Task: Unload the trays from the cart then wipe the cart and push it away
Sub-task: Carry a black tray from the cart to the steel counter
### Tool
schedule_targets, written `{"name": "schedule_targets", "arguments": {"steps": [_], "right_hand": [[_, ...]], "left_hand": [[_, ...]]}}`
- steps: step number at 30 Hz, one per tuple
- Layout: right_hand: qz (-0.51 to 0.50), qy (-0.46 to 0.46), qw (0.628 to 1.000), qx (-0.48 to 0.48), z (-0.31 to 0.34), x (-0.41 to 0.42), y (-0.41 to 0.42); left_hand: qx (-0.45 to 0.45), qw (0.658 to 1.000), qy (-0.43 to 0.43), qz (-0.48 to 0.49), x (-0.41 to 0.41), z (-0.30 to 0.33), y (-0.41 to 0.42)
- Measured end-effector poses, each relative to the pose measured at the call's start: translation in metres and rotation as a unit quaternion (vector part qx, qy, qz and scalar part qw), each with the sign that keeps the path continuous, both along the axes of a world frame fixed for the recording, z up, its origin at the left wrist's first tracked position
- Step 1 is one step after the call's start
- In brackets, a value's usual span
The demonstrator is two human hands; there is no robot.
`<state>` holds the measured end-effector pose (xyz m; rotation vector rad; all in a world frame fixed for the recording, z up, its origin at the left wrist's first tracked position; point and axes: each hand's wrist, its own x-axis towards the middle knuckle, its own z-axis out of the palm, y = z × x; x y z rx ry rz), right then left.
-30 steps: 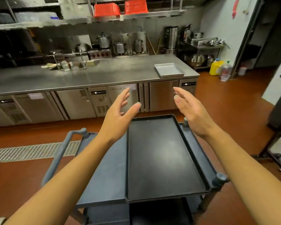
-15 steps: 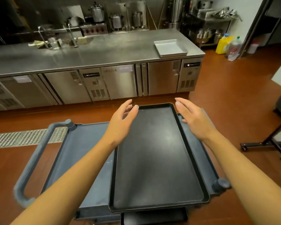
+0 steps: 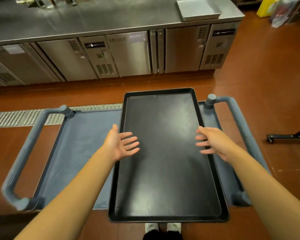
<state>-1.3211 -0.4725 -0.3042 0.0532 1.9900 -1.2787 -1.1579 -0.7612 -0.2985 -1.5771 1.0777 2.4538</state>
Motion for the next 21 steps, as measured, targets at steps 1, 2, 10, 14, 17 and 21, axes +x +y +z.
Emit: {"name": "schedule_targets", "arguments": {"steps": [1, 2, 10, 14, 17, 21], "right_hand": [[0.001, -0.008, 1.0, 0.005, -0.005, -0.004, -0.001], [-0.001, -0.015, 1.0, 0.01, -0.01, -0.007, -0.001], [-0.02, 0.016, 0.995, 0.097, -0.035, -0.025, -0.001], [0.0, 0.059, 0.985, 0.165, -0.045, -0.029, 0.001], [-0.008, 0.085, 0.98, 0.178, -0.05, -0.031, 0.0], [0.006, 0.155, 0.961, 0.23, -0.055, -0.034, -0.002]], "left_hand": [[0.003, 1.0, -0.004, 0.006, 0.0, -0.005, -0.003], [0.007, 1.0, -0.009, 0.01, -0.001, -0.011, -0.006], [-0.059, 0.994, -0.085, -0.034, 0.0, -0.037, -0.031], [-0.114, 0.986, -0.124, -0.017, 0.007, -0.042, -0.039], [-0.135, 0.979, -0.153, -0.018, 0.012, -0.046, -0.049], [-0.125, 0.976, -0.175, -0.02, 0.019, -0.053, -0.06]]}}
